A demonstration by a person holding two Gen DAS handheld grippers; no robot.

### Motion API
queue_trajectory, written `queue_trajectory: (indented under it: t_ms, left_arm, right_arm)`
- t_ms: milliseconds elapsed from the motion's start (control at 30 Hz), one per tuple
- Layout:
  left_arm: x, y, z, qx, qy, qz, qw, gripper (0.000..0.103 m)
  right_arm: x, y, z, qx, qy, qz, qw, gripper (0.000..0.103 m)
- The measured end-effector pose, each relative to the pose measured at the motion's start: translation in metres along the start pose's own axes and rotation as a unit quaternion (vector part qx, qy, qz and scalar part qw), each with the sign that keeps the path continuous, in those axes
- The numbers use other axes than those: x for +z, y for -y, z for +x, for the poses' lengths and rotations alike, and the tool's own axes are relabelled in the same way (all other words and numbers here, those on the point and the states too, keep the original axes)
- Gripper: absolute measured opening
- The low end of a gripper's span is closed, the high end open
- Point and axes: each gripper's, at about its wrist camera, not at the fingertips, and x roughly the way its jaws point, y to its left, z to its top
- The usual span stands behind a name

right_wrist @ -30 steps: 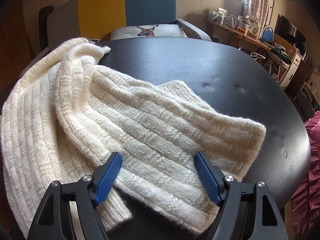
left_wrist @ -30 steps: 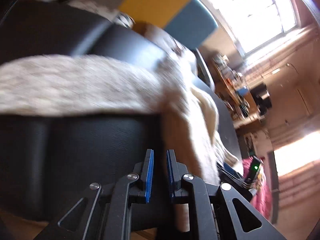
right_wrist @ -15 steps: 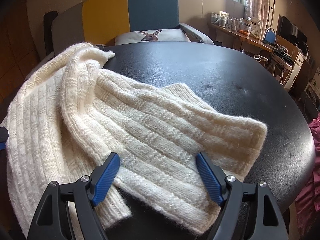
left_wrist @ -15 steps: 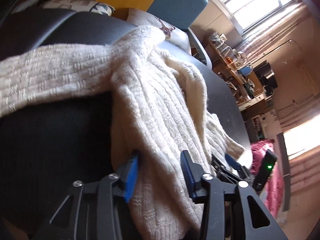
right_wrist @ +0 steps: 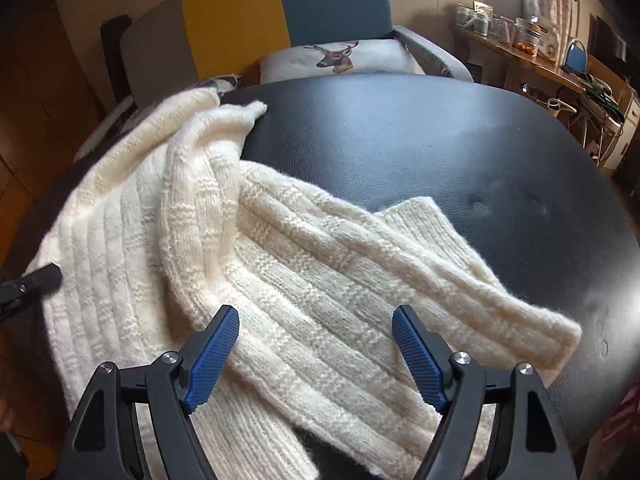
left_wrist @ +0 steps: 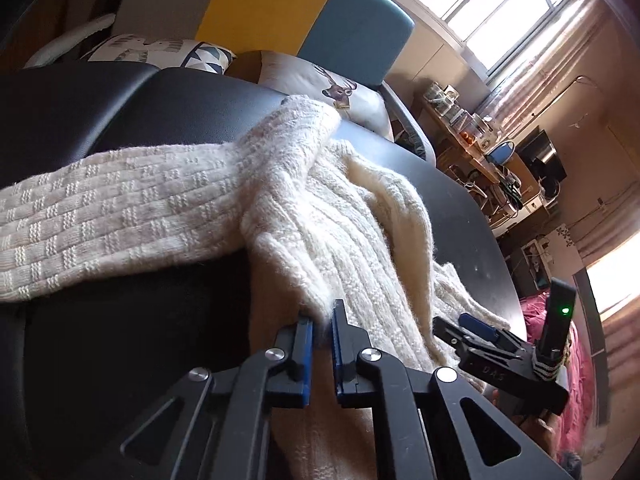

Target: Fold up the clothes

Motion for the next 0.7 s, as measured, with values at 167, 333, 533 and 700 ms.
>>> queue_trajectory:
  t_ms: [167, 333, 533, 700]
  left_arm:
    - [0.009, -0.024, -0.018, 0.007, 0.021, -0.018, 0.9996, 0.008]
    - [0.015, -0.076, -0.036, 0.052, 0.033, -0.059, 0.9964, 0.007]
    - [0.006, -0.159, -0.072, 0.184, 0.052, -0.105, 0.9760, 0.014]
    - [-0.001, -0.207, -0.105, 0.274, 0.075, -0.106, 0.9529, 0.031]
  right_arm:
    - [0.000, -0.008, 0.017, -0.034, -0.013, -0.009, 0.999, 0.084]
    - [-0.005, -0.005, 0.017, -0.031, 0.000, -0.013, 0.999, 0.085]
    - [-0.010, -0.006, 0.015, -0.031, 0.013, -0.017, 0.999, 0.087]
    - [-0.008, -0.006, 0.015, -0.032, 0.014, -0.017, 0.999, 0.087]
